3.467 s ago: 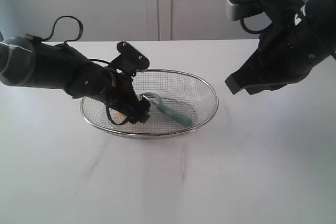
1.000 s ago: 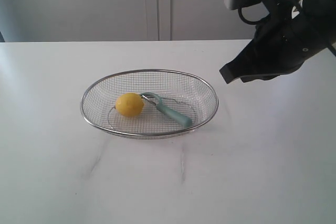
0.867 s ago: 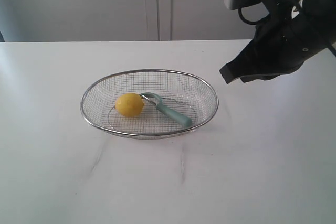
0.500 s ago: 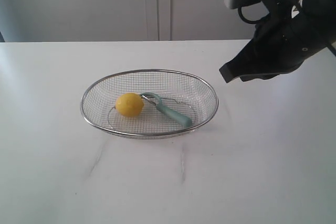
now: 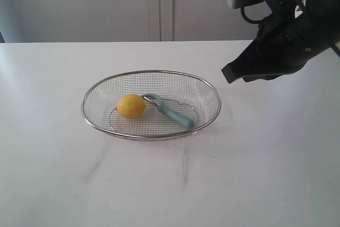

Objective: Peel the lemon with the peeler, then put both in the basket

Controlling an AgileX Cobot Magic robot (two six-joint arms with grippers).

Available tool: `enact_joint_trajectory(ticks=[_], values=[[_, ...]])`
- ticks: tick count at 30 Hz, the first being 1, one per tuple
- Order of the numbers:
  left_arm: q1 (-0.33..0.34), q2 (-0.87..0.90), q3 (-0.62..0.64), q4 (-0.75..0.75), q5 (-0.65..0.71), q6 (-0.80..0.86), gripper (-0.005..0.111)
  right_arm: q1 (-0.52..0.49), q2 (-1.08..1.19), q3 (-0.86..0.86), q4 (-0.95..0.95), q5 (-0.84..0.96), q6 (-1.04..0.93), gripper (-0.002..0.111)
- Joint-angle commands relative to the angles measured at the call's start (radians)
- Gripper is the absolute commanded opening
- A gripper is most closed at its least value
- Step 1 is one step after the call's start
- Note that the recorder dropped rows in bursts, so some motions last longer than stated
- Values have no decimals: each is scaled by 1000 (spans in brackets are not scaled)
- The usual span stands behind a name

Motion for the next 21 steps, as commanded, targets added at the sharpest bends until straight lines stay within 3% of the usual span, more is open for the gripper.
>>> enact_joint_trajectory(ticks=[1, 7, 21], values=[[6, -5, 4, -27, 4, -6, 0, -5, -8, 1, 1, -6, 3, 0], [84, -5, 4, -27, 4, -2, 0, -5, -8, 1, 1, -6, 3, 0], [86, -5, 4, -27, 12, -2, 0, -5, -8, 1, 1, -6, 3, 0]])
